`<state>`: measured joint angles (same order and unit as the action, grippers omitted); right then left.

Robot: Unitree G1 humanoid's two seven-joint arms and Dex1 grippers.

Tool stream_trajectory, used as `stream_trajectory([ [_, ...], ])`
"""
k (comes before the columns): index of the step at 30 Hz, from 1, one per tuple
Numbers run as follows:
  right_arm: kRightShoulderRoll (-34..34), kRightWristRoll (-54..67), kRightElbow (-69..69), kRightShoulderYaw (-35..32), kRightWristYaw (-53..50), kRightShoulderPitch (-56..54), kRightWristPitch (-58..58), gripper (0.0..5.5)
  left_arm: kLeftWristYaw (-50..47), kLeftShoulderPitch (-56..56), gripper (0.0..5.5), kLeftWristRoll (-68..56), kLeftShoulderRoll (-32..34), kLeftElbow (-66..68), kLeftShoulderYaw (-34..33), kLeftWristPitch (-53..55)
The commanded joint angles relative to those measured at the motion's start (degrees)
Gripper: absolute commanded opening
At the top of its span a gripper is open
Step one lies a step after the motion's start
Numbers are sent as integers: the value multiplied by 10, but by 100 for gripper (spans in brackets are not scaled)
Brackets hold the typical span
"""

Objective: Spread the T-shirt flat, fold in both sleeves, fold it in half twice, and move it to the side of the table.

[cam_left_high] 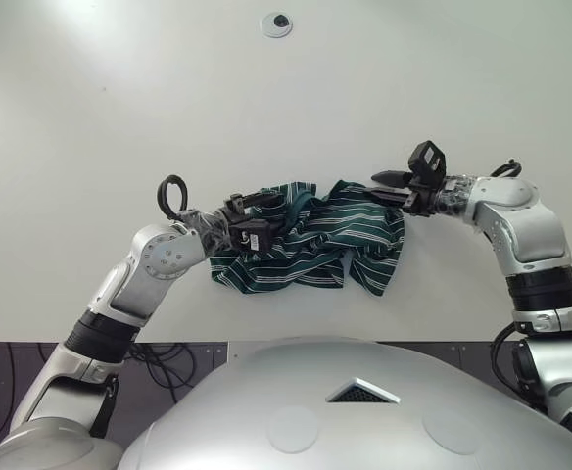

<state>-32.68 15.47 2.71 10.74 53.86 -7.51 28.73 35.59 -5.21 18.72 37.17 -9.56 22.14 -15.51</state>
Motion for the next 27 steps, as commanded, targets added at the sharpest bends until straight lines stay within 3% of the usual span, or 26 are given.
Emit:
stream_trajectory([
  [1, -20, -1, -7, 5, 8, 23, 33, 100, 10, -1, 222, 10, 0, 10, 8, 6],
  [7, -23, -2, -19, 4, 11, 30, 45, 13, 8, -3, 222, 9, 0, 9, 5, 9],
  [12, -24, -24, -16, 5, -11, 29, 13, 6, -4, -1, 222, 3, -3, 8, -8, 10],
  [16, -20, -24, -52, -22, -27, 25, -55, 6, -35, 23, 222, -106, -29, -34, -110, 46],
  [20, -29, 2, -142, -65, -10, 32, -131, 6, -22, 59, 222, -311, -40, -121, -230, 180],
  [24, -42, 19, -194, -107, 15, 43, -214, 6, 23, 18, 222, -377, -17, -141, -247, 242],
  [27, -49, 23, -207, -123, 37, 59, -264, 6, 76, -3, 222, -365, -8, -85, -226, 210],
])
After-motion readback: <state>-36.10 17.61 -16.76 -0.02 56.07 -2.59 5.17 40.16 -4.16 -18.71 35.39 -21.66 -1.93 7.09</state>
